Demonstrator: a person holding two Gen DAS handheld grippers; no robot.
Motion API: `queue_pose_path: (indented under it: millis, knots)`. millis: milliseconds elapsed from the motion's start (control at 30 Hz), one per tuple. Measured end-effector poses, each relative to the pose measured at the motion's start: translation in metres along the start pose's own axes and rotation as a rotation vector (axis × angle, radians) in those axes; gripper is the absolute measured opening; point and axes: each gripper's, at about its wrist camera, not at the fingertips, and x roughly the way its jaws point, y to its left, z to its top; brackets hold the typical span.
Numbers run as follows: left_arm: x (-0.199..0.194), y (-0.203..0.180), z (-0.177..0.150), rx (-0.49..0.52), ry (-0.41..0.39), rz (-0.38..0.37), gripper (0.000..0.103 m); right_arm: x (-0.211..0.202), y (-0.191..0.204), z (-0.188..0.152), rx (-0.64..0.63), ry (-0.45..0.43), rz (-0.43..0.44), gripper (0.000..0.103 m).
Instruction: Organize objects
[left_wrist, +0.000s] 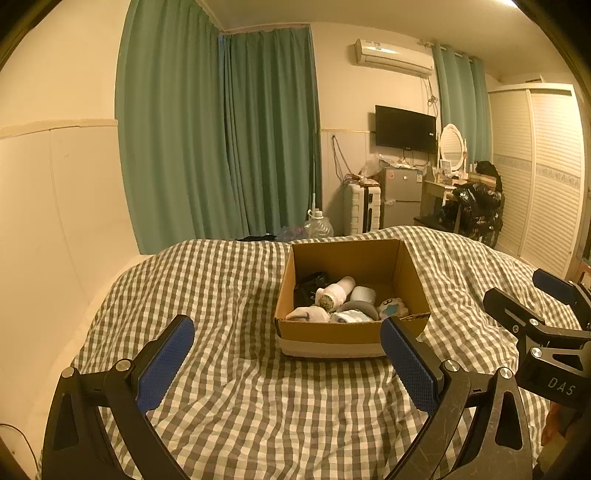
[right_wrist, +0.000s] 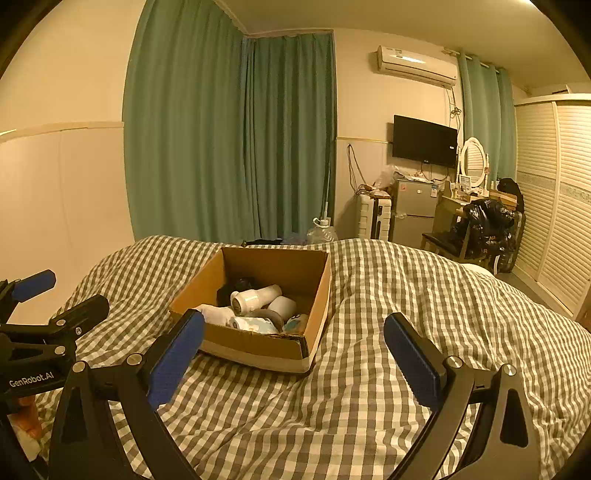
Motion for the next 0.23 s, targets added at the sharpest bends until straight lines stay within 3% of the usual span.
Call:
queue_pose_path:
  millis: [233]
  knots:
    - [-0.0016, -0.0004, -0.0016, 0.001, -0.013, 0.015, 0.103, 0.0019, 0.0009, -0.0015, 0.003, 0.005, -0.003, 0.098]
